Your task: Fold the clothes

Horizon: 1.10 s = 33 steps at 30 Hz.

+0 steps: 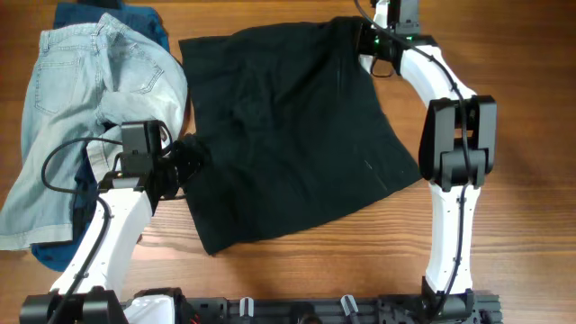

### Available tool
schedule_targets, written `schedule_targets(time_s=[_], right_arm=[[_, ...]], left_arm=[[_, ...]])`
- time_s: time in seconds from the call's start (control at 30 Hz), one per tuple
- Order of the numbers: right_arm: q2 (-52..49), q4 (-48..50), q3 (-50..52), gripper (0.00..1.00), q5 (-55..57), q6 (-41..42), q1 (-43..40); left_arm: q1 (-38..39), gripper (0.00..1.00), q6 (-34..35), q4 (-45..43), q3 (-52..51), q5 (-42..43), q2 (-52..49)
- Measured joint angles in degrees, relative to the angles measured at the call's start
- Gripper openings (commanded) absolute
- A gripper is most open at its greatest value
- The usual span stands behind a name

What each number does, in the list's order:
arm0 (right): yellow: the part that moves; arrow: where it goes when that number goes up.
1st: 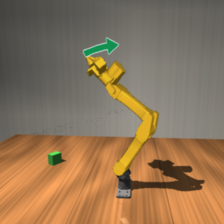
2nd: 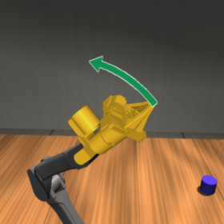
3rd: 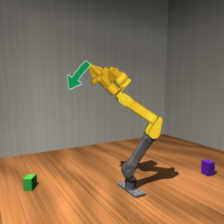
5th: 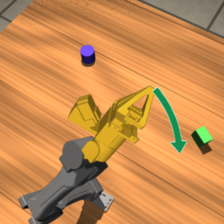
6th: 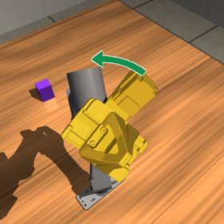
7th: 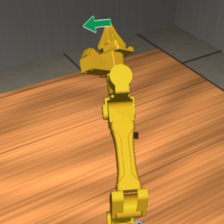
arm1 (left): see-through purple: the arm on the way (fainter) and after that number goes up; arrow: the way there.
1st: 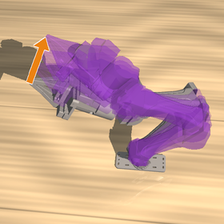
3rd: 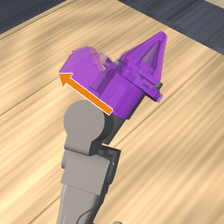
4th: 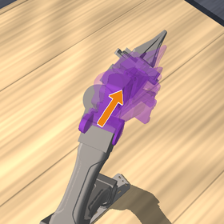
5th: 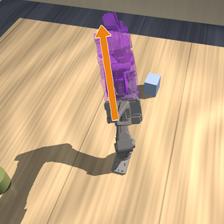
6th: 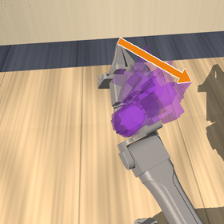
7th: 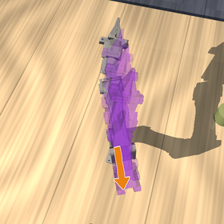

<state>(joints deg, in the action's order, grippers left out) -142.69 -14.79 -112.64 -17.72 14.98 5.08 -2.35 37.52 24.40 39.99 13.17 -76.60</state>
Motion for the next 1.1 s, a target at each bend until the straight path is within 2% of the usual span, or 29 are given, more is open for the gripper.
schedule_targets(time_s=[0.23,0.4,0.43,0.47,0.5,0.53,0.67,0.83,0.9,1.0,1.1], right_arm=[[0.22,-1.64,0.00,0.04,-0.28,0.13,-1.20],[3.74,-5.40,0.00,0.04,-0.22,-0.33,-6.47],[4.61,-5.92,0.00,0.12,-0.17,-0.33,-8.17],[5.25,-6.43,0.00,0.58,-0.15,-0.33,-9.88],[5.57,-7.08,-0.02,0.86,-0.17,-0.76,-11.17],[5.75,-8.04,-0.02,0.97,-0.20,-1.01,-12.46],[6.12,-12.94,-0.02,0.99,-0.22,-2.08,-14.34],[15.13,-23.23,0.00,1.00,-0.22,-3.34,-13.53],[22.58,-32.24,-0.07,1.00,-0.24,-3.43,-13.53],[35.85,-48.17,-0.55,1.00,-0.26,-2.21,-13.53],[43.89,-59.41,-0.76,0.99,-0.04,-1.05,-13.53]], left_arm=[[0.00,0.89,0.00,-0.22,-0.02,0.00,0.00],[0.00,0.90,0.00,-0.70,-0.02,-0.02,0.00],[0.00,0.90,0.00,-0.74,-0.02,-0.02,0.00],[0.00,0.90,0.00,-0.83,-0.02,-0.02,0.00],[0.00,0.91,0.00,-0.83,-0.02,0.00,0.00],[0.00,0.91,0.00,-0.83,0.00,-0.02,0.00],[0.00,0.93,-0.48,-1.97,0.00,-0.24,0.00],[0.00,0.93,-4.26,-0.02,4.04,-0.68,0.00],[0.00,0.91,-6.49,3.06,8.63,-0.66,0.00],[0.00,0.95,-9.66,11.23,15.80,-0.68,0.39],[0.00,1.00,-10.78,15.96,19.19,-0.70,4.02]])
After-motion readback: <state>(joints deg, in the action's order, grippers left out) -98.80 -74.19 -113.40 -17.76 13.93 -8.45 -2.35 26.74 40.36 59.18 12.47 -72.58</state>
